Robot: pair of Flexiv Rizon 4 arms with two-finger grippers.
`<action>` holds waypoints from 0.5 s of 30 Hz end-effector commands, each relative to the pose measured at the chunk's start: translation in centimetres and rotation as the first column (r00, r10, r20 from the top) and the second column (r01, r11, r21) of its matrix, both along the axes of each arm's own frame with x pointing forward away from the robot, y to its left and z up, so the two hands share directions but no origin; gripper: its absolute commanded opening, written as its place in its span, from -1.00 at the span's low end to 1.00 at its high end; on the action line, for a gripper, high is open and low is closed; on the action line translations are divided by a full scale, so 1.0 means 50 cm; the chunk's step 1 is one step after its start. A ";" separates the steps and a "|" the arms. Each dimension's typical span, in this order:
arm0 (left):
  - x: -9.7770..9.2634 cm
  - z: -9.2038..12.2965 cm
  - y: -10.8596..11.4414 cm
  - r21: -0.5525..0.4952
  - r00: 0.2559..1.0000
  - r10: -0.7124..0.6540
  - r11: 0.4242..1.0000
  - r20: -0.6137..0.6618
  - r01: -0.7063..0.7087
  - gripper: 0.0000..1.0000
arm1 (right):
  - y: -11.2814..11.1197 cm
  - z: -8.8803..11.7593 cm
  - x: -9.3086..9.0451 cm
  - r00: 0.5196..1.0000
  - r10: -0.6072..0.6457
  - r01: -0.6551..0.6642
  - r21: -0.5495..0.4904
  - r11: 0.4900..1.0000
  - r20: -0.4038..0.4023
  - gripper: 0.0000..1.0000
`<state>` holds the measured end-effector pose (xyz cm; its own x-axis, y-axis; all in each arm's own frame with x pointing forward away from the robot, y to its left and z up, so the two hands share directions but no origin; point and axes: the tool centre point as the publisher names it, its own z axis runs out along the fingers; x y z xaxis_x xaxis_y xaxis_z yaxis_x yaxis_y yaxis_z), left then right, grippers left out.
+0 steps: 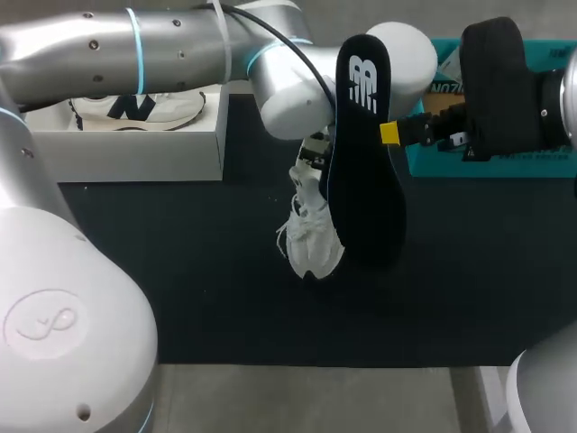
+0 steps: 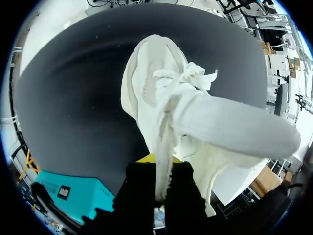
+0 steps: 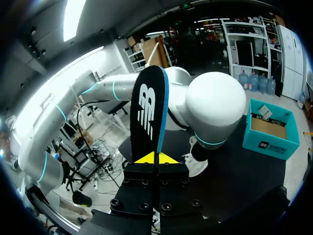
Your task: Take the shoe out of the shoebox, open the shoe tongue, remove and reinsert the insole, then place the shoe into the shoebox
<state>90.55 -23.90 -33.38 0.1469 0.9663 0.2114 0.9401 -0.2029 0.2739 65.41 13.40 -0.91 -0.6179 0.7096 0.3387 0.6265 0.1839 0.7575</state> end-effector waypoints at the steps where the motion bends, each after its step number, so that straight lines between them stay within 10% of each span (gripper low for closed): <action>1: 0.004 0.004 -0.021 0.023 0.999 0.035 0.999 -0.007 -0.035 -1.00 | 0.010 -0.007 -0.013 1.000 -0.011 0.011 0.002 1.000 0.009 -1.00; 15: 0.037 -0.028 -0.050 0.043 0.992 0.115 0.993 -0.048 -0.113 -1.00 | 0.010 -0.007 -0.013 1.000 -0.011 0.011 0.002 1.000 0.009 -1.00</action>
<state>91.77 -25.69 -34.32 0.0512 0.9711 0.2333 0.9670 -0.1066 0.2314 65.41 13.41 -0.91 -0.6179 0.7096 0.3386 0.6264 0.1840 0.7575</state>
